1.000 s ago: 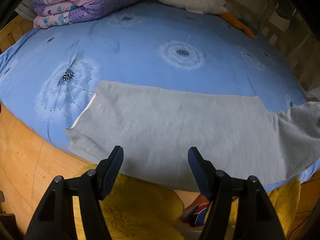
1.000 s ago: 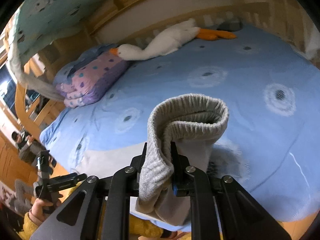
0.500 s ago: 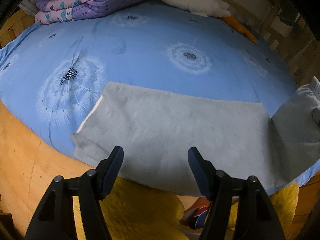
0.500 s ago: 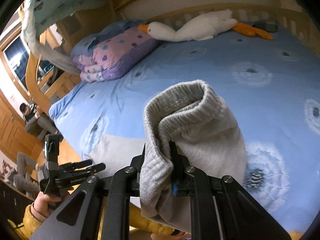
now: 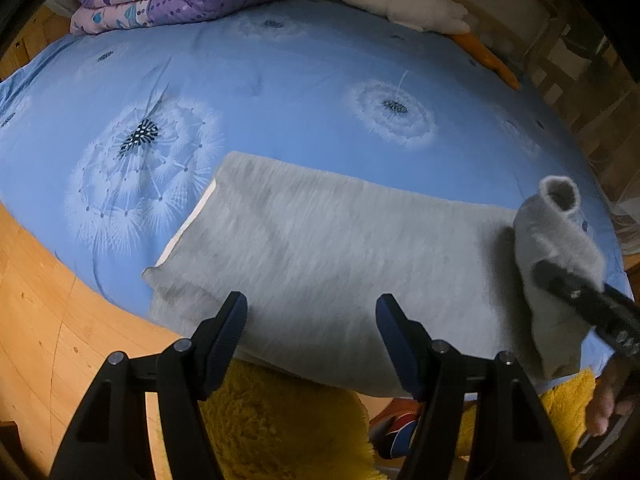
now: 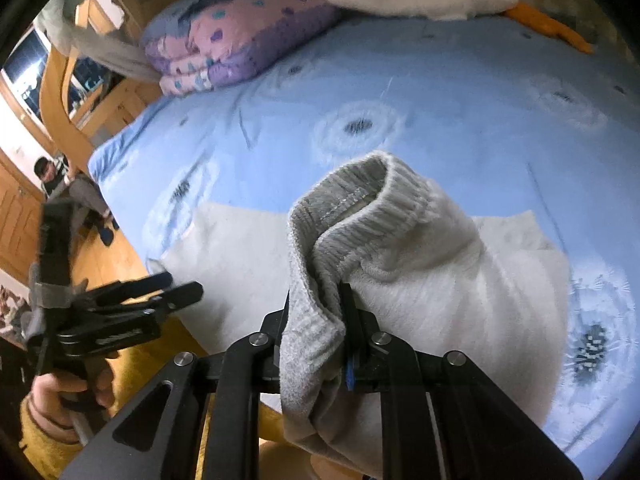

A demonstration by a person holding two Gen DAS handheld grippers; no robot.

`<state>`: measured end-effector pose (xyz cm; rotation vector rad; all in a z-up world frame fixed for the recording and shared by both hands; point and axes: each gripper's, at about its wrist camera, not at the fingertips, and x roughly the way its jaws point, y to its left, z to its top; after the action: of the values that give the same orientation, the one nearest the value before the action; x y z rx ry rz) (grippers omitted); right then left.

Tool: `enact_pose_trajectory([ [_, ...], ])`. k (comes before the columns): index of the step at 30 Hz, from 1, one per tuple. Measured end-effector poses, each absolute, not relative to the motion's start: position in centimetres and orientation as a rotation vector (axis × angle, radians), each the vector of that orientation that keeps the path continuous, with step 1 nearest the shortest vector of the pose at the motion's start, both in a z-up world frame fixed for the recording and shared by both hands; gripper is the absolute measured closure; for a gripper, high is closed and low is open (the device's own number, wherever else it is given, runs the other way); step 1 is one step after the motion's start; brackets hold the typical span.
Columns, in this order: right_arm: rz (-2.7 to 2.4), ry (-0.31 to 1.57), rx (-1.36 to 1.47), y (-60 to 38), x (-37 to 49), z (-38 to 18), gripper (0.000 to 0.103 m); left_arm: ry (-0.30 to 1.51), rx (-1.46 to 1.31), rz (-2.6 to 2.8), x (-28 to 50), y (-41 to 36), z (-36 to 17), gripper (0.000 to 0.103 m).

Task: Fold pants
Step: 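Lift the cuff with the right tool and carry it over the pants, then lay the cuff down on the pants and open the right tool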

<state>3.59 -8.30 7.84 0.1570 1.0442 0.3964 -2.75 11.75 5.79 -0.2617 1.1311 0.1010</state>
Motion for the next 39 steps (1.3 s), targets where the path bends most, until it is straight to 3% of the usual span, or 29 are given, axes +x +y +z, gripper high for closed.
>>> enact_pose_trajectory([
  [5, 0.382, 1.088, 0.149, -7.0, 4.6, 6.0, 0.082, 1.14, -0.277, 0.116, -2.7, 12.1, 5.4, 0.033],
  [16, 0.426, 1.037, 0.114, -6.7, 2.9, 7.7, 0.054, 1.14, -0.275, 0.109, -2.9, 11.2, 5.7, 0.033],
  [23, 0.326, 0.954, 0.086, -9.2, 0.7, 9.8, 0.053, 1.126, -0.302, 0.059, -3.2, 9.9, 6.7, 0.033],
  [35, 0.126, 1.009, 0.058, -15.2, -2.0, 7.5, 0.053, 1.098, -0.348, -0.17, -3.3, 3.8, 8.8, 0.033],
  [36, 0.114, 1.017, 0.062, -15.7, -2.2, 7.1, 0.053, 1.098, -0.341, -0.185, -3.2, 3.2, 8.8, 0.034],
  [39, 0.105, 1.032, 0.085, -16.6, -2.6, 6.3, 0.053, 1.121, -0.32, -0.235, -3.0, 1.5, 8.2, 0.054],
])
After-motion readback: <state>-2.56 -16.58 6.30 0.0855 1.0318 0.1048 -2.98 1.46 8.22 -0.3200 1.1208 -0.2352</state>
